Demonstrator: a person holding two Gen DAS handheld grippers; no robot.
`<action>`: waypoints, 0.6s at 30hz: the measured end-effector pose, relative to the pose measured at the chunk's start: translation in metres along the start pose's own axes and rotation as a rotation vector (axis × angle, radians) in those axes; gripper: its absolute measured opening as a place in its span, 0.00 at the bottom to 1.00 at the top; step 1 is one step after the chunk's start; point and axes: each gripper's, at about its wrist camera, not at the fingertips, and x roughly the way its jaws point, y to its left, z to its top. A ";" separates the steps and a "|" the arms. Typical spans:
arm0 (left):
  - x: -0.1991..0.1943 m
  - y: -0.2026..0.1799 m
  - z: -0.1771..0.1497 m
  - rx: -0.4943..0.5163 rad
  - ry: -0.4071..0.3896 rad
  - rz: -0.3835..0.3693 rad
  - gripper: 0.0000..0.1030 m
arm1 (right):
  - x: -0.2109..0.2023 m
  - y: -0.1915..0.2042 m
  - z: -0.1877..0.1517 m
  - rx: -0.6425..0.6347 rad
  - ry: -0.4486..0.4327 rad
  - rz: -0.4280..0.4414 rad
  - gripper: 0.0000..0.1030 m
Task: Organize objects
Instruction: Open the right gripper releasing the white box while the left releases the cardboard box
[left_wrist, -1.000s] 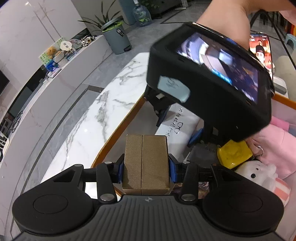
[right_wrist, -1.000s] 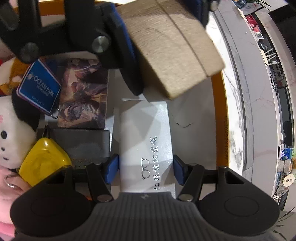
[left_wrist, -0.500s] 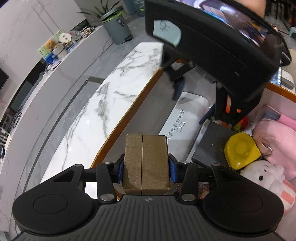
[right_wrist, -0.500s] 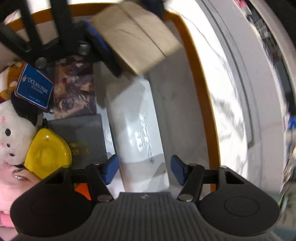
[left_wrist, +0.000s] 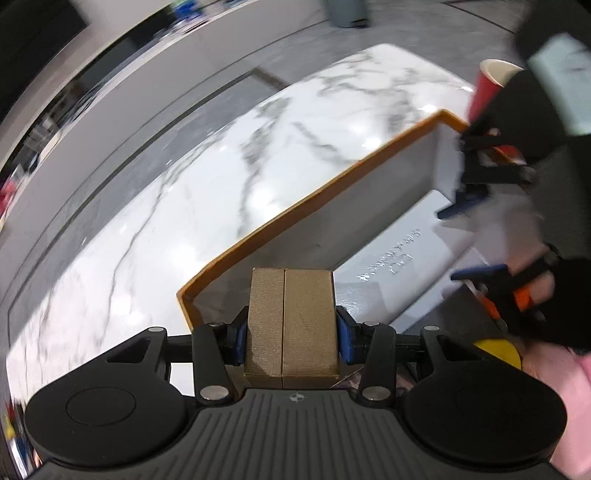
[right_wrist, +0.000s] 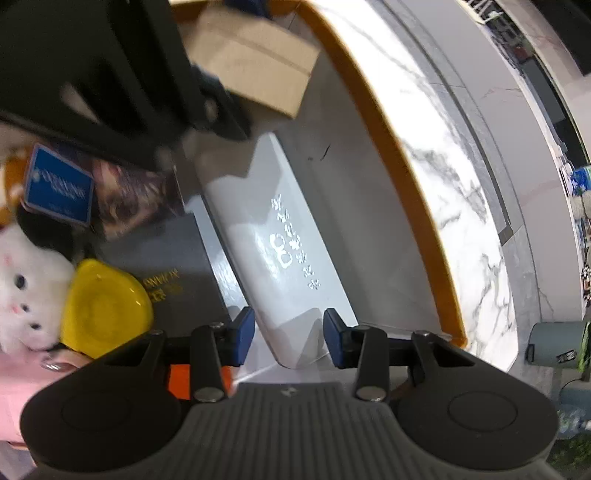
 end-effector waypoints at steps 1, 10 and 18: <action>0.001 0.001 0.000 -0.027 0.010 0.007 0.49 | -0.003 0.001 -0.001 0.017 -0.008 0.002 0.41; 0.017 -0.008 0.002 -0.195 0.041 0.126 0.49 | -0.017 0.023 -0.005 0.064 -0.055 -0.032 0.40; 0.024 -0.018 0.001 -0.235 0.033 0.207 0.51 | -0.026 0.044 -0.009 0.075 -0.078 -0.039 0.40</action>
